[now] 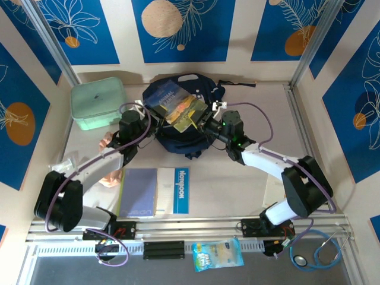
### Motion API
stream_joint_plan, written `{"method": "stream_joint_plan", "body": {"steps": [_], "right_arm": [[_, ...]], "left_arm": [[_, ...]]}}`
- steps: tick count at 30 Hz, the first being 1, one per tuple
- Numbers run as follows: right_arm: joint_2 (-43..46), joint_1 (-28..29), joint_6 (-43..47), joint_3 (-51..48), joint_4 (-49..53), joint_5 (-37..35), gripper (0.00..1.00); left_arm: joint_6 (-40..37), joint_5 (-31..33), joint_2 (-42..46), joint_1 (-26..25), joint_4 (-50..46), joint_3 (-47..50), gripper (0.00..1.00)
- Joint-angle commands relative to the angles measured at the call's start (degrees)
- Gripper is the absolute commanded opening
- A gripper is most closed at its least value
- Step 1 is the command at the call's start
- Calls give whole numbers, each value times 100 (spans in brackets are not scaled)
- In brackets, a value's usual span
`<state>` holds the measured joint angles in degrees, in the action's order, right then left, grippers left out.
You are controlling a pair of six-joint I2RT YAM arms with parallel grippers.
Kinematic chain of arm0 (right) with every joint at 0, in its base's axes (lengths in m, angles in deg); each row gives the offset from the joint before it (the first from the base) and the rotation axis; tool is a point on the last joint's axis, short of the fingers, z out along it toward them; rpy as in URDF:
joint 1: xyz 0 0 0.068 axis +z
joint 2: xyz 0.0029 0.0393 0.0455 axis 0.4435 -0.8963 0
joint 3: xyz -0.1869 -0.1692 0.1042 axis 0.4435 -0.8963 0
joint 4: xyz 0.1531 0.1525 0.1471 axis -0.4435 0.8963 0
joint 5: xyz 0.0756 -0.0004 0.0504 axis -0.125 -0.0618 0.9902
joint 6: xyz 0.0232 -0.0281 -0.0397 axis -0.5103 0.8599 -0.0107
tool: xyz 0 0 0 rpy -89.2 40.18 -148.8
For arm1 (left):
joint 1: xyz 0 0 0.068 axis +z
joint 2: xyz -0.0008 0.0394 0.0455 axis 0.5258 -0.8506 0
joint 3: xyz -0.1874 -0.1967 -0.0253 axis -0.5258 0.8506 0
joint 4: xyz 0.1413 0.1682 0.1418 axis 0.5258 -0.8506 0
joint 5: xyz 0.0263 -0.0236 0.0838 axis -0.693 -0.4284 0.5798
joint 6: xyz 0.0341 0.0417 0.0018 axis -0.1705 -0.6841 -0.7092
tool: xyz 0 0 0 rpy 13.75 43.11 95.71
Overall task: Pack the student bag
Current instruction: Pass the book, then move the student bag to the top-center of the table.
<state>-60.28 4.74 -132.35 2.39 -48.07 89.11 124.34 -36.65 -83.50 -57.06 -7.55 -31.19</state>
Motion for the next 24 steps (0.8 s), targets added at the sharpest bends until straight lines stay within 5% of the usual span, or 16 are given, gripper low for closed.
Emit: {"method": "stream_joint_plan", "body": {"steps": [1, 4, 10, 14, 18, 24], "right_arm": [[499, -195, 663, 93, 775, 1, 8], [775, -405, 881, 77, 1315, 43, 0], [1414, -767, 983, -447, 1715, -195, 0], [1975, -954, 1164, -603, 2350, -508, 0], [2453, -1210, 1371, -594, 2993, -670, 0], [2865, -1713, 1636, -487, 3895, -579, 0]], "left_arm": [[-653, 20, 279, 65, -306, 162, 55], [-1216, -119, 273, 65, -1049, 159, 69], [-3037, -730, -379, 56, -2388, -483, 91], [-3811, -1399, -1254, -16, -2496, -1047, 94], [-4469, -1272, -2022, -200, -2955, -1727, 95], [-4411, -1281, -2513, -561, -2734, -1682, 92]]}}
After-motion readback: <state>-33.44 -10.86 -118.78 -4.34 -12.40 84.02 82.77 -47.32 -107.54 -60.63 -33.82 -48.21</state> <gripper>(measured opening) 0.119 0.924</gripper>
